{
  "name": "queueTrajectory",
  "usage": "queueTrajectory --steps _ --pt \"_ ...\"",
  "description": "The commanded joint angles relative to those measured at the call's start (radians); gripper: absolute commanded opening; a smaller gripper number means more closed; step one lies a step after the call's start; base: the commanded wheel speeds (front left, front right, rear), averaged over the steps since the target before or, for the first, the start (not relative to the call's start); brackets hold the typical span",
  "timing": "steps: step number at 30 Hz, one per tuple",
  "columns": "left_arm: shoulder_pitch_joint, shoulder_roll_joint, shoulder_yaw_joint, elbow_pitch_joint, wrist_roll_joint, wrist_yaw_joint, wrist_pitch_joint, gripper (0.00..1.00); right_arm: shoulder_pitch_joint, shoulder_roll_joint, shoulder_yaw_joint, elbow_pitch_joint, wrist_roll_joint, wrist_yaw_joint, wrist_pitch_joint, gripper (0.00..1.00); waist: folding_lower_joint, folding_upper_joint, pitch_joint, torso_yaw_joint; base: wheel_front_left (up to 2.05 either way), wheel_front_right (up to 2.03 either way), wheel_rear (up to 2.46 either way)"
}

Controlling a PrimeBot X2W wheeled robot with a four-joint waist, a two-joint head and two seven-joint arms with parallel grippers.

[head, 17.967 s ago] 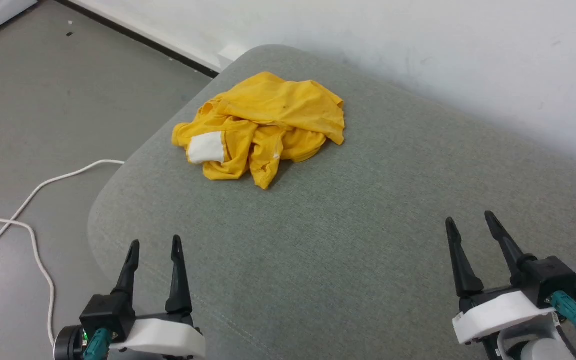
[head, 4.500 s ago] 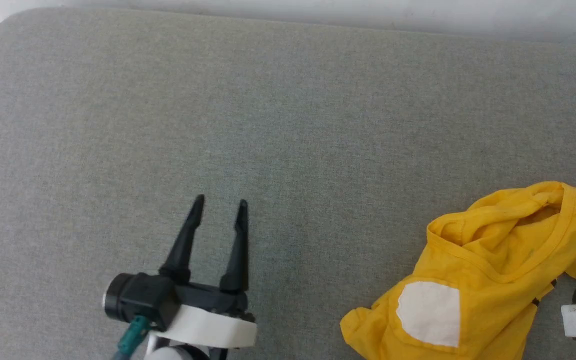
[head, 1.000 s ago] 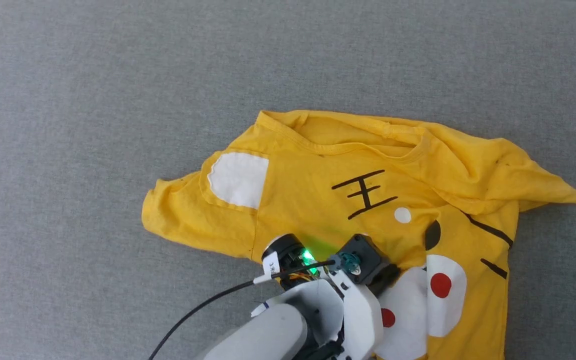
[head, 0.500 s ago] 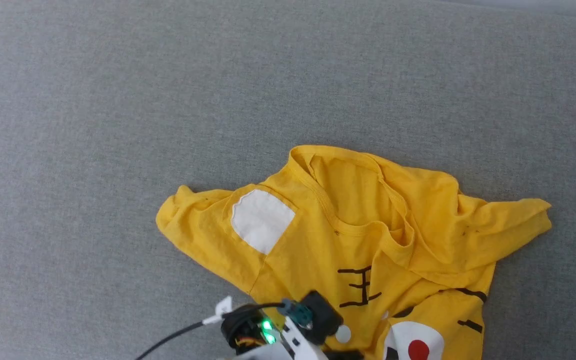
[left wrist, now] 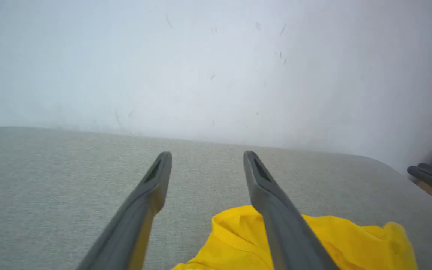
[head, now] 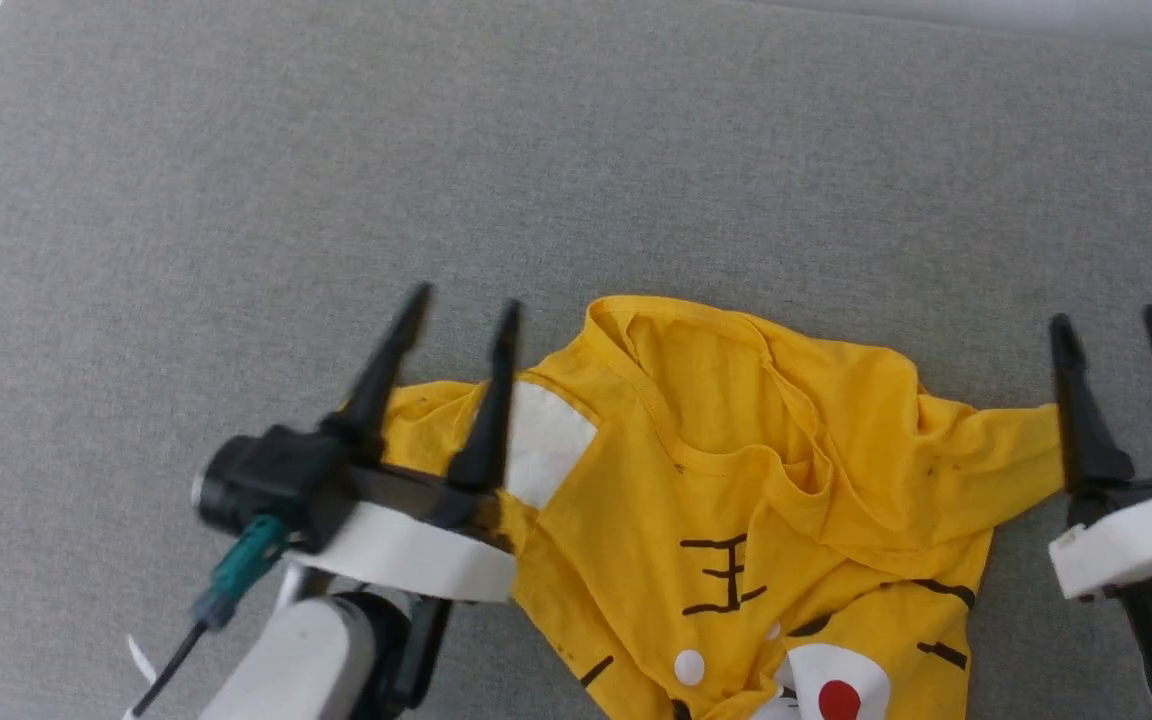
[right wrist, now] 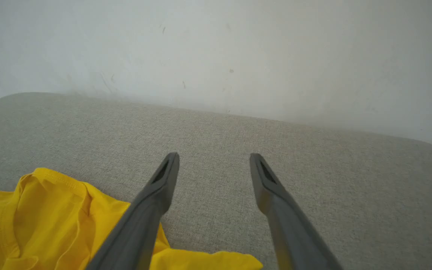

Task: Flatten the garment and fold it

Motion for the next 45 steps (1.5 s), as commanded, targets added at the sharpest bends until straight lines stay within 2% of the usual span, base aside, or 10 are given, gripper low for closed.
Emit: queueTrajectory --steps 1,8,13,18,20,21,34,42,43,45 --pt "0.027 0.0 0.031 0.011 0.021 0.035 -0.053 1.0 -0.024 -0.031 0.037 0.003 0.007 -0.001 0.044 1.0 0.0 0.0 -0.001 0.002 0.0 0.0 0.0" --pt "0.121 -0.034 0.158 0.028 0.072 0.129 -0.13 1.0 0.004 -0.149 0.1 0.045 0.075 -0.001 0.275 1.0 0.0 0.0 -0.003 0.035 0.0 0.0 0.0" --pt "0.18 -0.084 0.2 0.024 0.089 0.096 -0.132 1.0 0.07 -0.206 0.102 0.065 0.112 -0.001 0.407 1.0 0.0 0.0 -0.007 0.056 0.0 0.0 0.0" --pt "0.196 -0.122 0.226 0.03 0.11 0.058 -0.132 1.0 0.081 -0.232 0.118 0.109 0.106 -0.001 0.407 1.0 0.0 0.0 -0.011 0.064 0.0 0.0 0.0" --pt "0.193 -0.139 0.236 0.034 0.12 0.037 -0.132 1.0 0.074 -0.233 0.13 0.136 0.096 -0.001 0.4 0.27 0.0 0.0 -0.015 0.066 0.0 0.0 0.0" --pt "0.192 -0.145 0.241 0.036 0.124 0.027 -0.132 1.0 0.065 -0.226 0.13 0.142 0.096 -0.001 0.39 0.0 0.0 0.0 -0.017 0.066 0.0 0.0 0.0" --pt "0.184 -0.211 0.274 0.06 0.167 -0.056 -0.132 1.0 -0.277 -0.305 0.054 0.062 0.094 -0.001 0.436 0.0 0.0 0.0 0.023 0.067 0.0 0.0 0.0" --pt "0.139 -0.233 0.254 0.086 0.164 -0.083 -0.132 1.0 -0.565 -0.388 0.051 0.221 -0.022 -0.001 0.491 0.0 0.0 0.0 0.1 0.127 0.0 0.0 0.0" --pt "0.134 -0.234 0.252 0.091 0.162 -0.085 -0.132 1.0 -0.594 -0.391 0.062 0.252 -0.034 -0.001 0.486 0.04 0.0 0.0 0.108 0.133 0.0 0.0 0.0" --pt "0.122 -0.236 0.246 0.1 0.16 -0.09 -0.132 1.0 -0.639 -0.395 0.083 0.32 -0.061 -0.001 0.483 0.48 0.0 0.0 0.122 0.144 0.0 0.0 0.0"
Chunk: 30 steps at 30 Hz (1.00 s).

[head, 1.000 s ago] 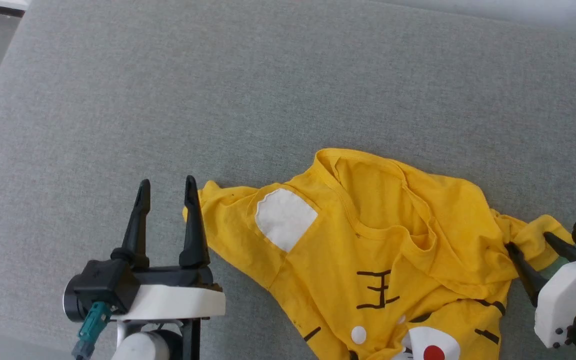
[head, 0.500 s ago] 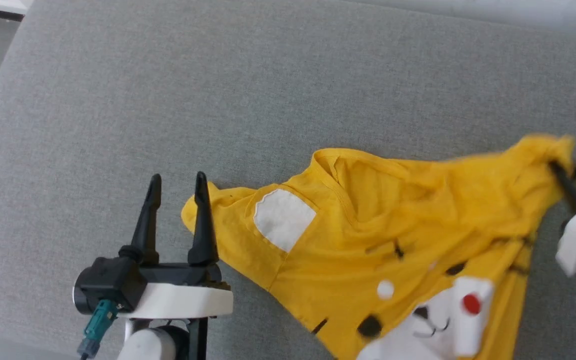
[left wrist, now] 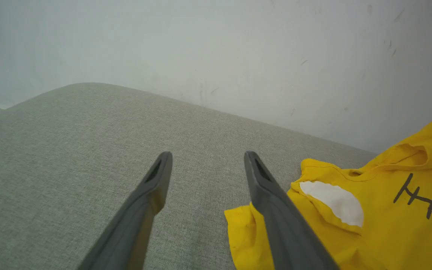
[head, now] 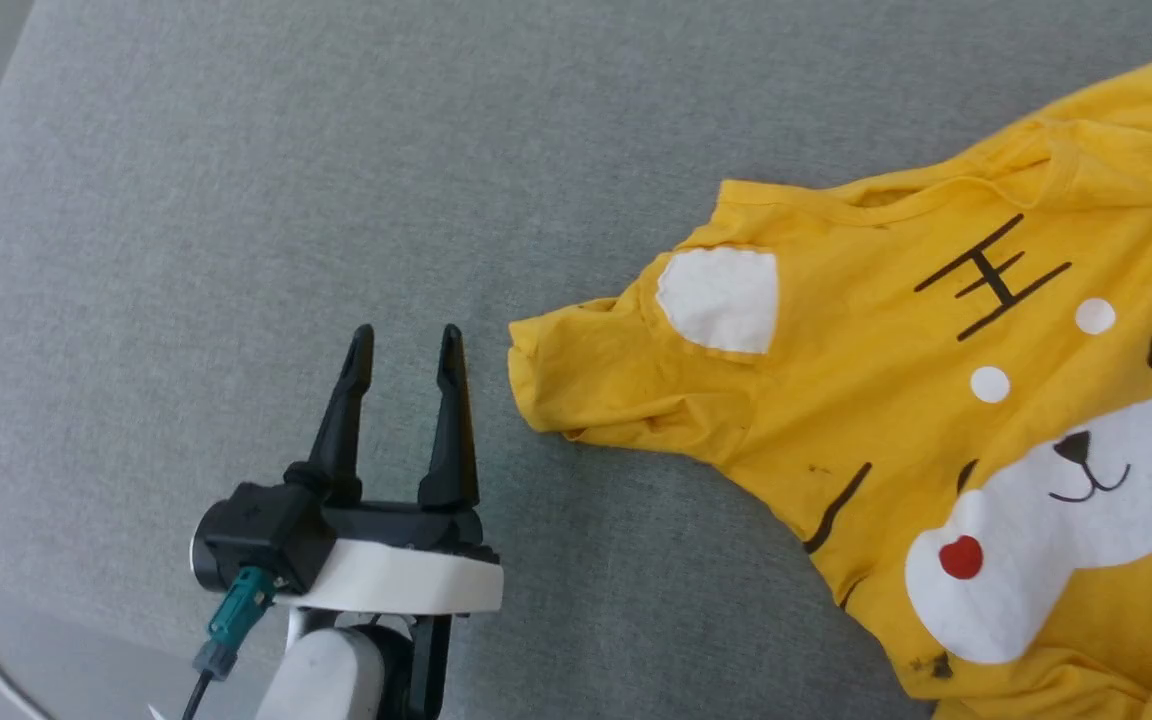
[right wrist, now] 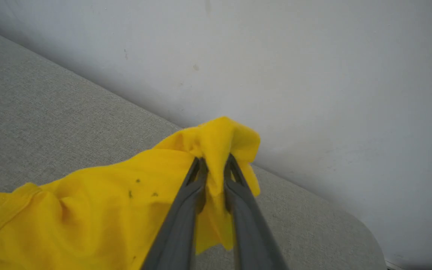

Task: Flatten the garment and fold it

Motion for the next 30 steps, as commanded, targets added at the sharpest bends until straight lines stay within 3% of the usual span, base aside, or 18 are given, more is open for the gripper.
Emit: queueTrajectory --steps 1,6,11,15,21,30 --pt "-0.02 -0.005 -0.005 0.005 -0.002 -0.009 -0.005 1.0 -0.024 -0.001 0.001 0.035 -0.015 -0.001 -0.001 1.0 -0.0002 0.0 0.033 0.033 0.0 0.0 0.0" --pt "-0.045 -0.006 -0.022 0.016 -0.023 -0.005 -0.005 1.0 -0.073 0.002 0.04 0.125 -0.038 -0.001 -0.006 1.0 -0.0002 0.0 0.047 0.043 0.0 0.0 0.0" --pt "-0.048 -0.007 -0.023 0.028 -0.024 0.001 -0.005 1.0 -0.07 0.003 0.092 0.089 0.043 -0.001 -0.022 1.0 -0.0002 0.0 0.027 0.019 0.0 0.0 0.0" --pt "-0.04 -0.007 -0.006 0.035 -0.018 -0.001 -0.005 1.0 -0.004 0.033 0.121 -0.01 0.17 -0.001 0.019 1.0 -0.0002 0.0 -0.011 -0.008 0.0 0.0 0.0" --pt "-0.015 -0.007 0.022 0.035 -0.007 -0.01 -0.005 1.0 0.224 0.051 0.143 -0.239 0.345 -0.001 0.173 1.0 -0.0002 0.0 -0.065 -0.034 0.0 0.0 0.0" --pt "0.021 -0.007 0.035 0.023 -0.015 -0.016 -0.005 1.0 0.6 0.043 0.131 -0.507 0.399 -0.001 0.336 1.0 -0.0002 0.0 -0.085 -0.032 0.0 0.0 0.0"
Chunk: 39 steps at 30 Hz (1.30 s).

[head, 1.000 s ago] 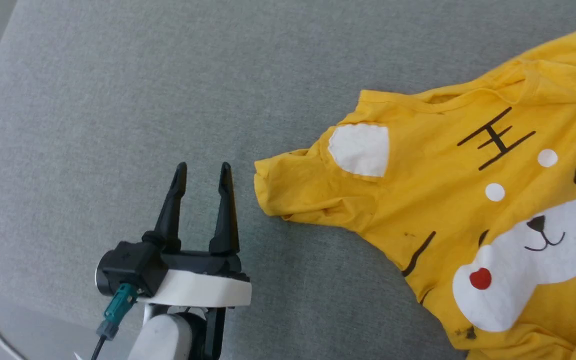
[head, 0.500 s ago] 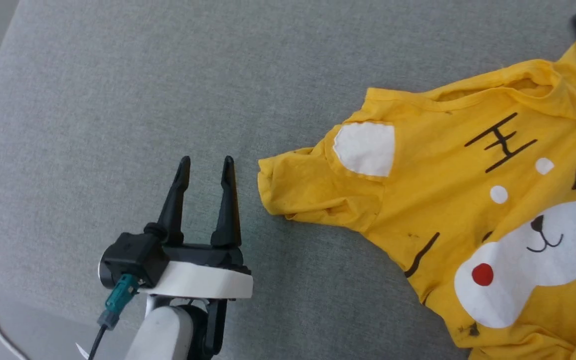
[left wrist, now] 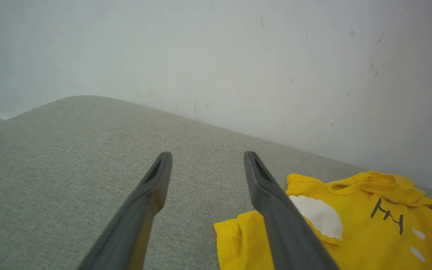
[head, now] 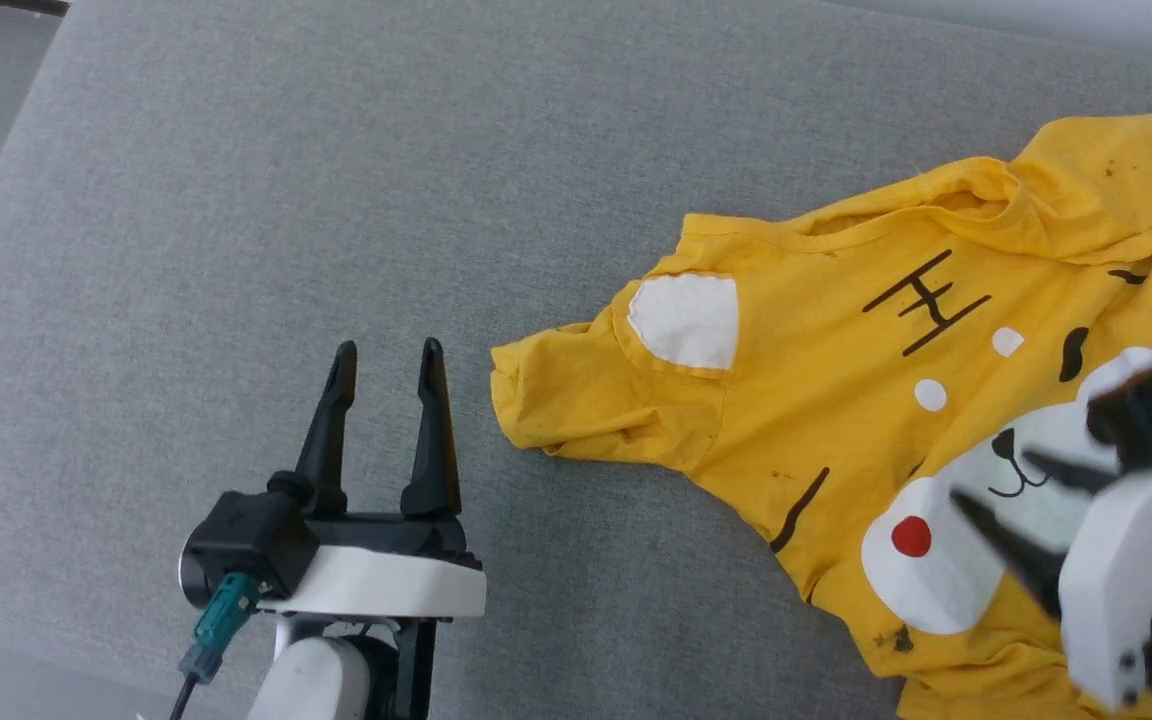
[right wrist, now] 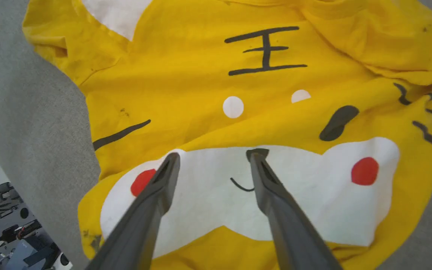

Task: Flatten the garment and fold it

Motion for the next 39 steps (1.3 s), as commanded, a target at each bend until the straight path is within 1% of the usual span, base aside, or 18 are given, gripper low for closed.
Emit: queueTrajectory --steps 1,5,9,11,15,18,20,21,22,23,26,29,33,39 --pt "0.015 -0.004 0.006 -0.006 -0.002 -0.006 -0.005 1.0 0.054 0.003 -0.006 -0.032 0.006 -0.001 0.019 1.0 0.0002 -0.0001 -0.001 0.007 0.0 0.0 0.0" --pt "0.029 -0.004 0.011 -0.013 -0.006 -0.006 -0.005 1.0 0.177 0.008 -0.016 -0.104 -0.013 -0.001 0.048 1.0 0.0002 -0.0001 0.003 0.02 0.0 0.0 0.0" --pt "0.036 -0.004 0.013 -0.02 -0.013 -0.005 -0.005 1.0 0.247 0.019 0.003 -0.123 -0.029 -0.001 0.054 1.0 0.0002 -0.0001 0.008 0.03 0.0 0.0 0.0" --pt "0.034 -0.004 0.011 -0.019 -0.017 -0.006 -0.005 1.0 0.251 -0.002 0.04 -0.109 -0.052 -0.001 0.043 1.0 0.0002 -0.0001 0.011 0.034 0.0 0.0 0.0" --pt "0.02 -0.004 0.001 -0.013 -0.025 -0.01 -0.005 1.0 0.221 -0.04 0.134 -0.035 -0.098 -0.001 -0.009 1.0 0.0002 -0.0001 0.013 0.04 0.0 0.0 0.0" --pt "0.01 -0.004 -0.007 -0.005 -0.027 -0.012 -0.005 1.0 0.184 -0.061 0.182 0.033 -0.144 -0.001 -0.065 1.0 0.0002 -0.0001 0.009 0.047 0.0 0.0 0.0" --pt "0.007 -0.004 -0.01 -0.002 -0.027 -0.013 -0.005 1.0 0.175 -0.058 0.185 0.054 -0.154 -0.001 -0.085 1.0 0.0002 -0.0001 0.007 0.05 0.0 0.0 0.0" --pt "0.006 -0.004 -0.012 0.0 -0.027 -0.013 -0.005 1.0 0.166 -0.048 0.182 0.069 -0.16 -0.001 -0.107 0.46 0.0002 -0.0001 0.004 0.052 0.0 0.0 0.0" --pt "0.007 -0.004 -0.013 0.002 -0.027 -0.014 -0.005 1.0 0.157 -0.04 0.18 0.078 -0.165 -0.001 -0.126 0.25 0.0002 -0.0001 0.001 0.053 0.0 0.0 0.0" --pt "0.008 -0.004 -0.012 0.003 -0.027 -0.013 -0.005 1.0 0.151 -0.032 0.177 0.083 -0.164 -0.001 -0.141 0.0 0.0002 -0.0001 -0.004 0.053 0.0 0.0 0.0" --pt "0.019 -0.004 -0.005 0.006 -0.026 -0.013 -0.005 1.0 0.134 -0.011 0.168 0.069 -0.137 -0.001 -0.168 0.0 0.0002 -0.0001 -0.019 0.049 0.0 0.0 0.0" --pt "0.029 -0.004 -0.001 0.013 -0.025 -0.015 -0.005 1.0 0.134 0.01 0.185 0.025 -0.049 -0.001 -0.139 0.0 0.0002 -0.0001 -0.038 0.04 0.0 0.0 0.0" --pt "0.038 -0.004 0.003 0.02 -0.022 -0.022 -0.005 1.0 0.161 0.003 0.248 -0.056 0.107 -0.001 -0.012 0.0 0.0002 -0.0001 -0.066 0.027 0.0 0.0 0.0" --pt "0.05 -0.004 -0.007 0.03 -0.028 -0.029 -0.005 1.0 0.275 -0.033 0.27 -0.127 0.281 -0.001 0.248 0.0 0.0002 -0.0001 -0.092 0.019 0.0 0.0 0.0"
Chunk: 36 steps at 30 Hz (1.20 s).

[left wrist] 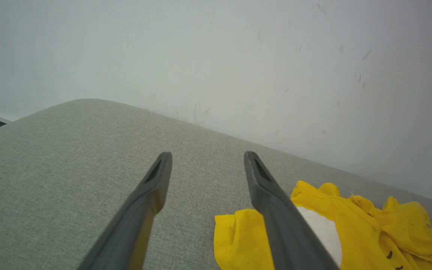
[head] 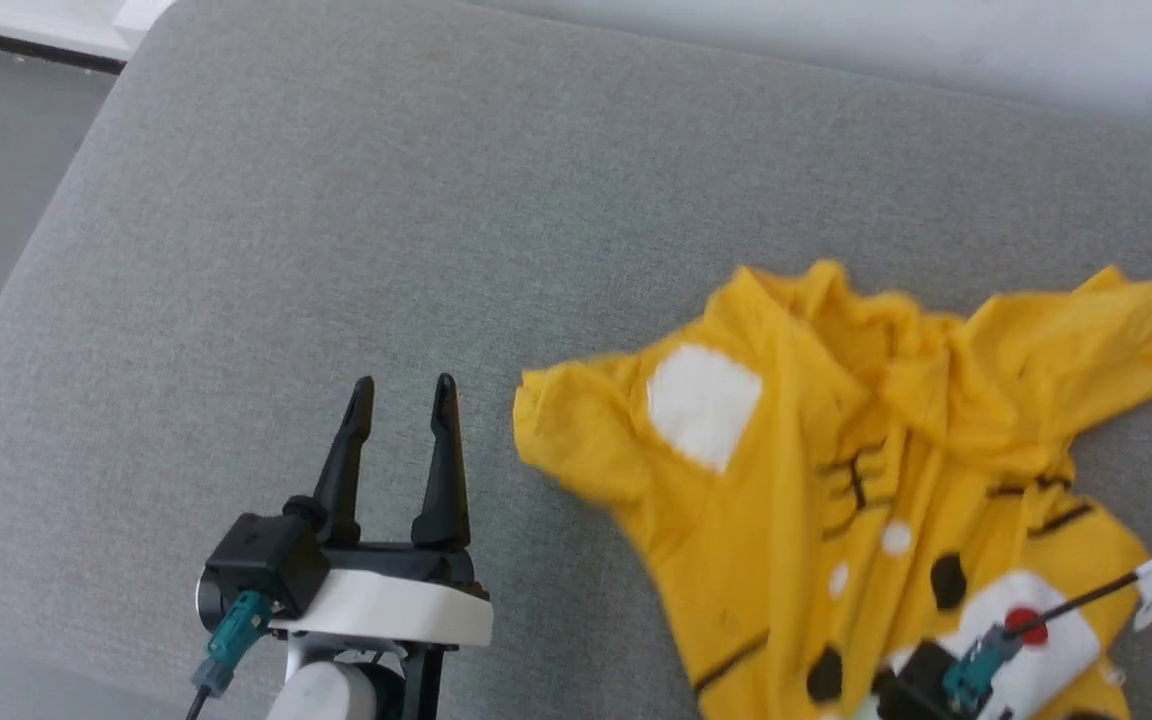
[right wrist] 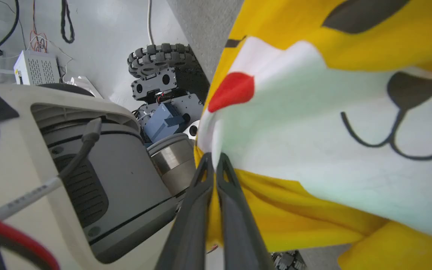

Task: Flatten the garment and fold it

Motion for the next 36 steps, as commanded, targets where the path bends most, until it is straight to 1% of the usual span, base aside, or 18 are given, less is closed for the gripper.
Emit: queueTrajectory --steps 1,2,3,4,5,7,9,11,14,18,21,24,27,30,34,35,36 --pt "0.015 -0.002 0.0 0.004 -0.007 -0.005 -0.005 1.0 0.022 -0.006 -0.002 -0.009 0.019 -0.001 0.028 0.0 0.0001 0.0 -0.008 -0.004 0.0 0.0 0.0" --pt "0.018 -0.002 -0.001 0.006 -0.008 -0.006 -0.005 1.0 0.039 -0.014 -0.01 -0.014 0.03 -0.001 0.06 0.0 0.0001 0.0 -0.01 -0.004 0.0 0.0 0.0" --pt "0.021 -0.002 -0.001 0.009 -0.01 -0.007 -0.005 1.0 0.051 -0.021 -0.018 -0.019 0.036 -0.001 0.084 0.08 0.0001 0.0 -0.013 -0.004 0.0 0.0 0.0" --pt "0.025 -0.002 -0.001 0.011 -0.011 -0.008 -0.005 1.0 0.059 -0.021 -0.027 -0.024 0.039 -0.001 0.096 0.45 0.0001 0.0 -0.015 -0.004 0.0 0.0 0.0" --pt "0.028 -0.002 0.0 0.014 -0.012 -0.009 -0.005 1.0 0.059 -0.017 -0.038 -0.03 0.034 -0.001 0.095 1.0 0.0001 0.0 -0.017 -0.005 0.0 0.0 0.0" --pt "0.032 -0.002 0.002 0.018 -0.012 -0.011 -0.005 1.0 0.045 -0.003 -0.06 -0.037 0.01 -0.001 0.072 1.0 0.0001 0.0 -0.02 -0.006 0.0 0.0 0.0" --pt "0.034 -0.002 0.003 0.022 -0.013 -0.014 -0.005 1.0 0.012 0.025 -0.075 -0.049 -0.009 -0.001 0.017 1.0 0.0001 0.0 -0.023 -0.006 0.0 0.0 0.0" --pt "0.034 -0.002 0.004 0.023 -0.014 -0.015 -0.005 1.0 -0.035 0.057 -0.082 -0.061 -0.021 -0.001 -0.061 1.0 0.0001 0.0 -0.023 -0.006 0.0 0.0 0.0" --pt "0.029 -0.002 0.002 0.021 -0.015 -0.015 -0.005 1.0 -0.124 0.103 -0.117 -0.062 -0.066 -0.001 -0.217 1.0 0.0001 0.0 -0.017 -0.005 0.0 0.0 0.0" --pt "0.019 -0.002 -0.004 0.014 -0.017 -0.014 -0.005 1.0 -0.232 0.119 -0.166 -0.005 -0.194 -0.001 -0.406 1.0 0.0001 0.0 0.002 -0.003 0.0 0.0 0.0" --pt "0.011 -0.002 -0.009 0.011 -0.02 -0.013 -0.005 1.0 -0.301 0.087 -0.169 0.086 -0.313 -0.001 -0.489 1.0 0.0001 0.0 0.02 0.002 0.0 0.0 0.0" --pt "-0.002 -0.002 -0.017 0.011 -0.023 -0.014 -0.005 1.0 -0.351 0.041 -0.144 0.194 -0.424 -0.001 -0.519 1.0 0.0001 0.0 0.04 0.013 0.0 0.0 0.0" --pt "-0.017 -0.002 -0.028 0.012 -0.028 -0.014 -0.005 1.0 -0.377 0.002 -0.13 0.292 -0.507 -0.001 -0.507 1.0 0.0001 0.0 0.058 0.031 0.0 0.0 0.0" --pt "-0.026 -0.002 -0.034 0.012 -0.035 -0.008 -0.005 1.0 -0.386 -0.031 -0.113 0.356 -0.541 -0.001 -0.472 1.0 0.0001 0.0 0.073 0.046 0.0 0.0 0.0" --pt "-0.031 -0.002 -0.044 0.013 -0.044 -0.002 -0.005 1.0 -0.391 -0.047 -0.104 0.404 -0.543 -0.001 -0.481 1.0 0.0001 0.0 0.087 0.064 0.0 0.0 0.0" --pt "-0.031 -0.002 -0.045 0.012 -0.047 0.0 -0.005 1.0 -0.395 -0.044 -0.111 0.415 -0.547 -0.001 -0.49 0.8 0.0001 0.0 0.09 0.066 0.0 0.0 0.0" --pt "-0.031 -0.002 -0.047 0.011 -0.049 0.002 -0.005 1.0 -0.399 -0.04 -0.118 0.425 -0.554 -0.001 -0.501 0.41 0.0001 0.0 0.092 0.069 0.0 0.0 0.0"
